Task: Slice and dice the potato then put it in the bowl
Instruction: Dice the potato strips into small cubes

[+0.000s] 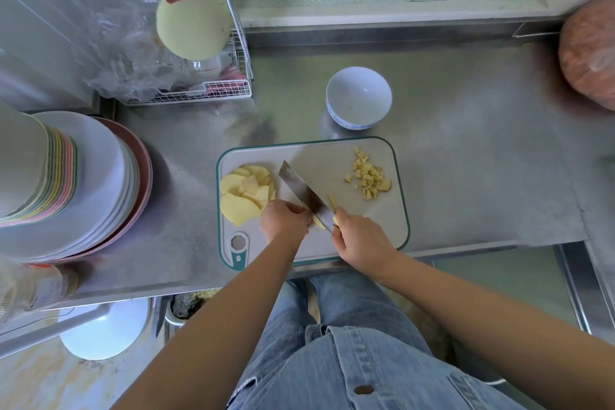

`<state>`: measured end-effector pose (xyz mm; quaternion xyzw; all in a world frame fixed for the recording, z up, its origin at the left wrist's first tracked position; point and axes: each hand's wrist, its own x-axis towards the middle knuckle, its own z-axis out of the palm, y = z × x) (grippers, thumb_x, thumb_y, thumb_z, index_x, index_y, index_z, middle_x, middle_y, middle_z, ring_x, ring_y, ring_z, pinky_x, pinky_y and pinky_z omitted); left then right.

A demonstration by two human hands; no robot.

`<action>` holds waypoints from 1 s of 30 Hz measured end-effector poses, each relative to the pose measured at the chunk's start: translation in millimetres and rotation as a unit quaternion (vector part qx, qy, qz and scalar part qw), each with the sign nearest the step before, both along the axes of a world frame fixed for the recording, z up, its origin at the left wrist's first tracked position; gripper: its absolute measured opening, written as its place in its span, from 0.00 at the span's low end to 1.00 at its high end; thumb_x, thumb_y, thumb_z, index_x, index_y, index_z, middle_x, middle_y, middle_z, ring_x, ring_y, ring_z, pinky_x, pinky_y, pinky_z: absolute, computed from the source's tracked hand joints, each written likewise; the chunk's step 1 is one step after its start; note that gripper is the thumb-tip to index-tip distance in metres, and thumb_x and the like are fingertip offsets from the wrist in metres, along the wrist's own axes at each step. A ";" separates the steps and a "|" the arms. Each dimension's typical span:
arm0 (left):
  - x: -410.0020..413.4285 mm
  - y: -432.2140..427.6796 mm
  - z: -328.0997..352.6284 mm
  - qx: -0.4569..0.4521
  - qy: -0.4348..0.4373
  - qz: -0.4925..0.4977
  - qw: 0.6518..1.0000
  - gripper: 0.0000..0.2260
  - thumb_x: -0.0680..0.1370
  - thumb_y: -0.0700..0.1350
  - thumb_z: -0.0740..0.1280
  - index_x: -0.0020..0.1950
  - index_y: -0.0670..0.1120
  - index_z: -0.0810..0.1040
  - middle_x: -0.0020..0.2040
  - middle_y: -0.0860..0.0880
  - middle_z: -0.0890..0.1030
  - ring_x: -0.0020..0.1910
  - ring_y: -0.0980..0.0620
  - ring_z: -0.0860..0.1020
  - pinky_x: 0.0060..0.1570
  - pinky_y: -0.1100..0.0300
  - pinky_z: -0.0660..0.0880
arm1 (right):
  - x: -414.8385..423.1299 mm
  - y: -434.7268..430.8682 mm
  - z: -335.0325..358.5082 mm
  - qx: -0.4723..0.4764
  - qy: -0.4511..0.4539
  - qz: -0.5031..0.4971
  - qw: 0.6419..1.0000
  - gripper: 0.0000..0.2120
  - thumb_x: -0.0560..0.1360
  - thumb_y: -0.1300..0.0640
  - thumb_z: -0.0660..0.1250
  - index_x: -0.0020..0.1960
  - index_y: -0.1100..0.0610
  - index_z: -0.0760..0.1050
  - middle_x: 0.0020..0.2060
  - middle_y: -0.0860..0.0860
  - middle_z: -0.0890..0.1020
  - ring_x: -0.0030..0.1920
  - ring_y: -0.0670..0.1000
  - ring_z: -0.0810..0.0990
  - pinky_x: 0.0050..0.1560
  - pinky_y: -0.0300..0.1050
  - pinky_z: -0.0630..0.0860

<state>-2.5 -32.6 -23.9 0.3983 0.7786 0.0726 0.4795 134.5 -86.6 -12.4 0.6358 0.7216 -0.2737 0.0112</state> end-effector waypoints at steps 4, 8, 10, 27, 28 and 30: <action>0.9 -0.3 2.4 0.001 -0.002 -0.004 1.000 0.10 0.70 0.40 0.69 0.28 0.46 0.81 0.29 0.47 0.83 0.35 0.49 0.83 0.39 0.57 0.80 | 0.4 0.9 -5.3 0.003 0.011 -0.044 0.999 0.06 0.80 0.57 0.56 0.45 0.56 0.62 0.35 0.56 0.75 0.37 0.61 0.76 0.34 0.46 0.61; 1.2 -2.6 3.2 0.006 -0.013 0.007 1.000 0.10 0.69 0.40 0.69 0.28 0.46 0.81 0.28 0.47 0.82 0.35 0.49 0.83 0.39 0.57 0.81 | 7.4 6.2 -5.0 0.008 0.039 -0.060 0.997 0.08 0.79 0.57 0.57 0.43 0.57 0.61 0.29 0.52 0.70 0.32 0.60 0.73 0.32 0.49 0.63; 1.8 -3.4 1.9 0.016 -0.028 0.007 0.999 0.10 0.70 0.40 0.69 0.28 0.47 0.81 0.28 0.48 0.82 0.35 0.49 0.83 0.34 0.60 0.78 | 18.1 9.5 -0.1 0.014 0.077 -0.076 0.994 0.09 0.79 0.58 0.59 0.42 0.58 0.62 0.26 0.49 0.67 0.27 0.55 0.69 0.30 0.48 0.63; 18.3 18.3 -12.1 0.306 0.152 -0.564 0.752 0.14 0.73 0.41 0.69 0.58 0.48 0.78 0.60 0.48 0.75 0.61 0.46 0.70 0.54 0.55 0.70 | 69.8 1.1 8.5 -0.062 0.149 -0.223 0.961 0.13 0.78 0.56 0.59 0.37 0.56 0.61 0.28 0.54 0.72 0.28 0.53 0.69 0.33 0.51 0.69; 18.0 19.8 -12.3 0.305 0.165 -0.565 0.749 0.11 0.74 0.42 0.68 0.56 0.48 0.78 0.58 0.48 0.75 0.59 0.46 0.70 0.53 0.55 0.69 | 70.2 2.1 8.5 -0.058 0.147 -0.221 0.962 0.13 0.78 0.56 0.59 0.37 0.56 0.61 0.28 0.54 0.71 0.28 0.53 0.68 0.32 0.51 0.68; 12.8 20.2 -15.6 0.293 0.173 -0.559 0.757 0.10 0.75 0.46 0.67 0.56 0.48 0.77 0.56 0.49 0.75 0.59 0.46 0.70 0.53 0.55 0.68 | 71.1 4.2 7.9 -0.047 0.137 -0.209 0.967 0.15 0.78 0.56 0.60 0.35 0.55 0.59 0.26 0.53 0.69 0.27 0.52 0.66 0.32 0.50 0.65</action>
